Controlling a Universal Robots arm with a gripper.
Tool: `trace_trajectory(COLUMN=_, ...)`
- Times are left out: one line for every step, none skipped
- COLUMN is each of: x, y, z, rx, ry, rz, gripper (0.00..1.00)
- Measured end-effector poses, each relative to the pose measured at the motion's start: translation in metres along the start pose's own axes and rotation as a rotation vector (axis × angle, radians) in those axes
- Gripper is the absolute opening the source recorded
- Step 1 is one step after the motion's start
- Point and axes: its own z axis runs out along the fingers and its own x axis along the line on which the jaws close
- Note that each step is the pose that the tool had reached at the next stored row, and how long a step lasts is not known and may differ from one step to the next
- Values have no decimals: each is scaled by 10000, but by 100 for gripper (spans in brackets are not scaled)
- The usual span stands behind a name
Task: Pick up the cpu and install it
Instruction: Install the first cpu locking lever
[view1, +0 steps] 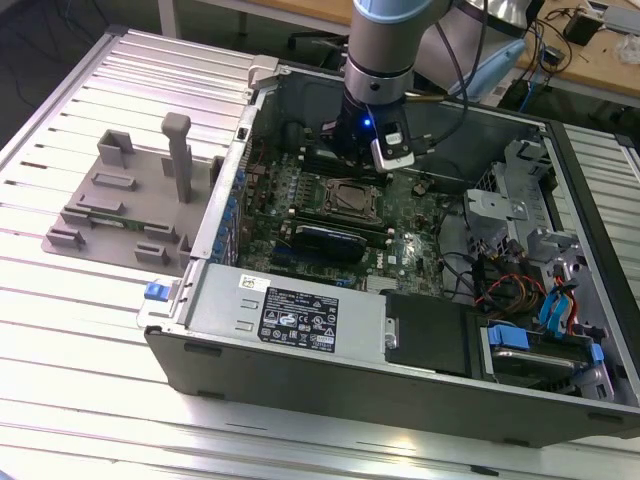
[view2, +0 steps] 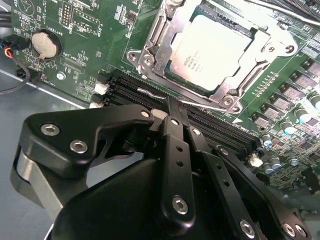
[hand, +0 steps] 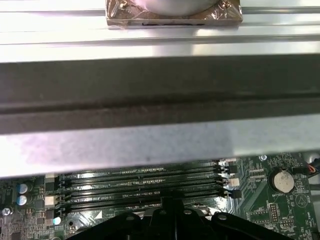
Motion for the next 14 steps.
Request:
trace_trajectory(x=1, y=0, z=4, rx=32, ry=-8, rz=-5, gripper=11)
trace_trajectory(x=3, y=1, z=10, rx=92, ry=-16, rz=-12, gripper=11)
trace_trajectory(x=3, y=1, z=11, rx=127, ry=-19, rz=-16, gripper=11)
trace_trajectory(x=3, y=1, z=11, rx=136, ry=-20, rz=-19, gripper=11)
trace_trajectory(x=3, y=1, z=12, rx=136, ry=-20, rz=-19, gripper=11)
trace_trajectory(x=4, y=8, z=13, rx=140, ry=-22, rz=-16, gripper=11)
trace_trajectory(x=5, y=18, z=15, rx=145, ry=-21, rz=-18, gripper=11)
trace_trajectory(x=6, y=25, z=16, rx=148, ry=-22, rz=-19, gripper=11)
trace_trajectory(x=6, y=33, z=18, rx=152, ry=-22, rz=-19, gripper=11)
trace_trajectory(x=6, y=34, z=18, rx=153, ry=-21, rz=-20, gripper=11)
trace_trajectory(x=6, y=34, z=18, rx=154, ry=-21, rz=-21, gripper=11)
trace_trajectory(x=6, y=34, z=20, rx=157, ry=-22, rz=-21, gripper=11)
trace_trajectory(x=7, y=34, z=24, rx=165, ry=-25, rz=-22, gripper=11)
trace_trajectory(x=7, y=33, z=27, rx=177, ry=-29, rz=-23, gripper=11)
